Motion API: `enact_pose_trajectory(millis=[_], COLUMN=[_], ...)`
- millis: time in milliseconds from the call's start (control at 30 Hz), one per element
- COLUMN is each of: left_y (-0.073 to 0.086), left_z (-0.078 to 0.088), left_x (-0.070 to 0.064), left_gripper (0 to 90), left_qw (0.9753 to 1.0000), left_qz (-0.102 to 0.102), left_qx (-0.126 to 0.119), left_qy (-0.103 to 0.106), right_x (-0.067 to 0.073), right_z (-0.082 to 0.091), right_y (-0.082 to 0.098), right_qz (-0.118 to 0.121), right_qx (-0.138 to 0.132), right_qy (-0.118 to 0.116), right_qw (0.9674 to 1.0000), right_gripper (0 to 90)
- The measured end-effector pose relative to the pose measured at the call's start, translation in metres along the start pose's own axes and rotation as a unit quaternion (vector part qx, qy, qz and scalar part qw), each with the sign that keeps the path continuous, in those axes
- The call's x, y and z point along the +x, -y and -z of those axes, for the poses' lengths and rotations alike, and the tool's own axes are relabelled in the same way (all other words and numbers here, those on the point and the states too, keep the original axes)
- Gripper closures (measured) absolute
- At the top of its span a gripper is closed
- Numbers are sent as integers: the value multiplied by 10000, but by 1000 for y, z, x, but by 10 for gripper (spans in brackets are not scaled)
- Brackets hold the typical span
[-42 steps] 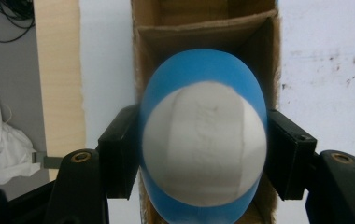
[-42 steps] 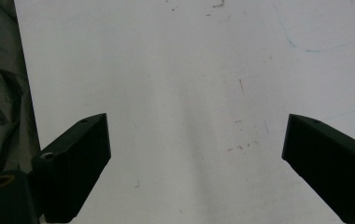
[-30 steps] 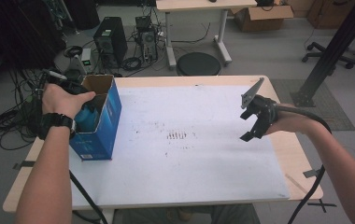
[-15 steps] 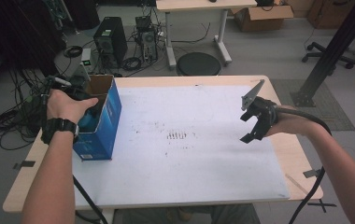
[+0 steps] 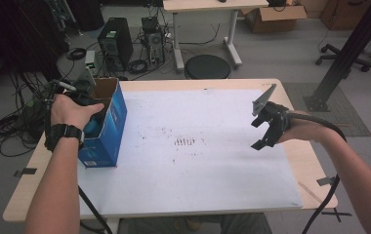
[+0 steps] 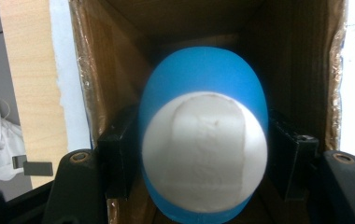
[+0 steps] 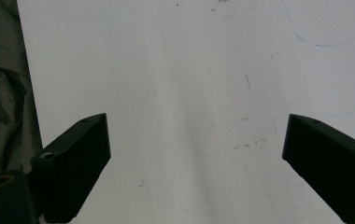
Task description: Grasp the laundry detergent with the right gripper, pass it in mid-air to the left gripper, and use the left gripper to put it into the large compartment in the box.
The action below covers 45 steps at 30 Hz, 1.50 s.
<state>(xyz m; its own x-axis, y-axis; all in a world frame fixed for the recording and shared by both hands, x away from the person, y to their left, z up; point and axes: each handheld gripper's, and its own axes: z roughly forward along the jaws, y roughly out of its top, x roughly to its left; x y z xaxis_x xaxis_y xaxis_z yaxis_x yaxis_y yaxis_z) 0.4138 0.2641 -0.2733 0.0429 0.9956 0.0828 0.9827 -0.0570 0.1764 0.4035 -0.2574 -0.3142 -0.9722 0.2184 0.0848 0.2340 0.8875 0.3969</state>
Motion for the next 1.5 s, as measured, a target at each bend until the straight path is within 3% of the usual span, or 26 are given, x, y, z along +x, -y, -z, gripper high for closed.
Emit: enact_pose_trajectory(millis=[400,867,1133,1333,1500], left_y=[-1,-1,-1,-3,-6], left_z=[4,29,58,78,81], left_x=[-2,-3,-18,-42,-64], left_gripper=[329,244,197,174,151], left_qw=[10000,9999,9982,9938,9890], left_qz=[-65,-141,-548,-1021,-1359], left_qx=[50,-54,-243,-428,-511], left_qy=[35,-45,-29,88,269], right_x=[0,1,0,-1,-1], right_z=[1,6,10,13,14], right_y=[1,0,-2,-5,-8], right_qz=[-11,7,-2,-21,-19], right_qx=[33,-6,-66,-124,-149], right_qy=[-10,2,14,44,41], right_qw=[10000,10000,10000,9999,9999], right_gripper=[78,78,78,77,76])
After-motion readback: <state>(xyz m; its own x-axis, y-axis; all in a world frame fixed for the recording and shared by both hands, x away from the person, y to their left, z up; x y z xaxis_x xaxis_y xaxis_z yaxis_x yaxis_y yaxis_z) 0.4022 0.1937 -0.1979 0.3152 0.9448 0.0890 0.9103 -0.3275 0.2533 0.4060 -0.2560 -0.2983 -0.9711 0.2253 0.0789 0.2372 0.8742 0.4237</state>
